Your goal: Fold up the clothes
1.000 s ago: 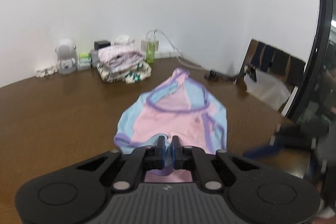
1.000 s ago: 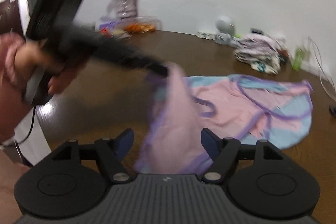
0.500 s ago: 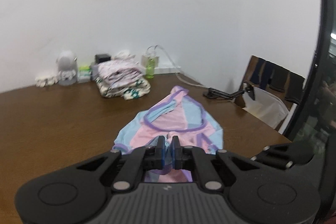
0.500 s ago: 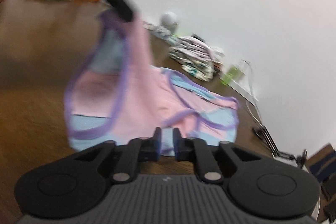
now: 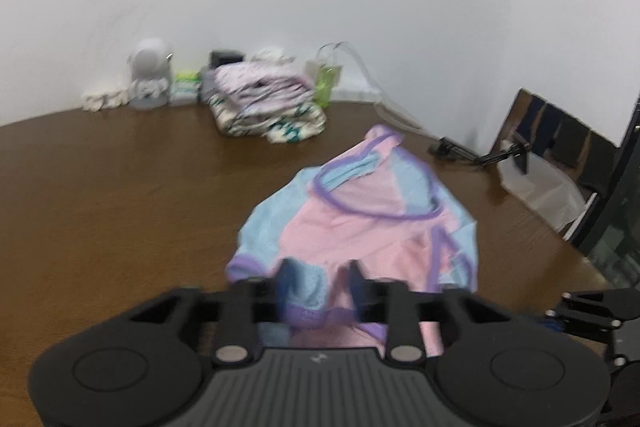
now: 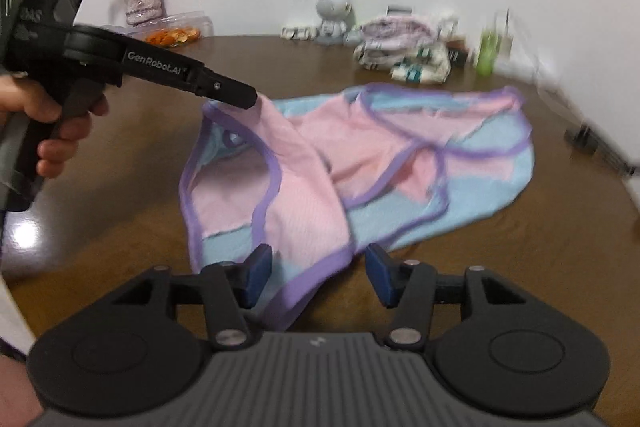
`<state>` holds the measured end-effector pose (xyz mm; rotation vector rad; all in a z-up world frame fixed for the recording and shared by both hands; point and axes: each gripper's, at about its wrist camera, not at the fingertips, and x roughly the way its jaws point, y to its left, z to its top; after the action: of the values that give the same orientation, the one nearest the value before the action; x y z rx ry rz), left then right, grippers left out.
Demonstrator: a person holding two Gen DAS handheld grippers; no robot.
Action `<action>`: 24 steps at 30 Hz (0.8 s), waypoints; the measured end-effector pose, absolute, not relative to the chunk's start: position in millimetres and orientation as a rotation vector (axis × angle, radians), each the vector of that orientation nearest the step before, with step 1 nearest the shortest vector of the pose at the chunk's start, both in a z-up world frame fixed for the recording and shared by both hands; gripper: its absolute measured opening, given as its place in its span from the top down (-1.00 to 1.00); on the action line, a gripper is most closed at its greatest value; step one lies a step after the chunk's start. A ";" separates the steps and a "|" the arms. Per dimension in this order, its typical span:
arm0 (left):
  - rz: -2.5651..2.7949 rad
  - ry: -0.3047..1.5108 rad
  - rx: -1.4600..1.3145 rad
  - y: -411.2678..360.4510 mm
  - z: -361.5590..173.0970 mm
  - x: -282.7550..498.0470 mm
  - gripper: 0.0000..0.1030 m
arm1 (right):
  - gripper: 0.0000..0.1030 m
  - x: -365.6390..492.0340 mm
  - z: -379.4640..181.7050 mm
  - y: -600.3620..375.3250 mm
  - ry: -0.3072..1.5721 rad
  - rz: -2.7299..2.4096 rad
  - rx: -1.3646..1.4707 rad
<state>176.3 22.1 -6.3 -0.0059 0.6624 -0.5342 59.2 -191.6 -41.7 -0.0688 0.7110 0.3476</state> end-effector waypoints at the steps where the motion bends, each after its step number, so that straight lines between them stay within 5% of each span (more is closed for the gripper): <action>1: -0.530 0.661 -0.006 26.6 -7.3 175.7 0.07 | -0.02 57.3 -43.9 -194.7 0.723 0.353 -0.048; 8: -0.603 0.664 0.198 31.0 -15.9 157.1 0.00 | 0.29 58.3 -51.6 -211.4 0.762 0.433 0.139; 12: -0.546 0.639 0.361 15.6 -28.7 154.5 0.00 | 0.92 65.7 -54.5 -209.9 0.756 0.459 0.180; 19: -0.467 0.567 0.583 -3.1 -42.3 168.5 0.04 | 0.97 69.6 -44.0 -252.1 0.664 0.460 0.386; 21: -0.490 0.583 0.586 -9.1 -41.6 174.8 0.55 | 0.97 69.9 -40.1 -266.2 0.647 0.433 0.405; 22: -0.501 0.593 0.587 -12.9 -41.0 177.2 0.98 | 0.97 70.0 -38.3 -273.3 0.638 0.419 0.413; 24: -0.518 0.564 0.578 -20.7 -34.9 172.4 0.98 | 0.97 71.0 -37.3 -285.6 0.640 0.345 0.386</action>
<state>172.4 -20.7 -34.9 0.5783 0.5638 -0.5181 71.0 -285.6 -37.3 0.3865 0.6403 0.3450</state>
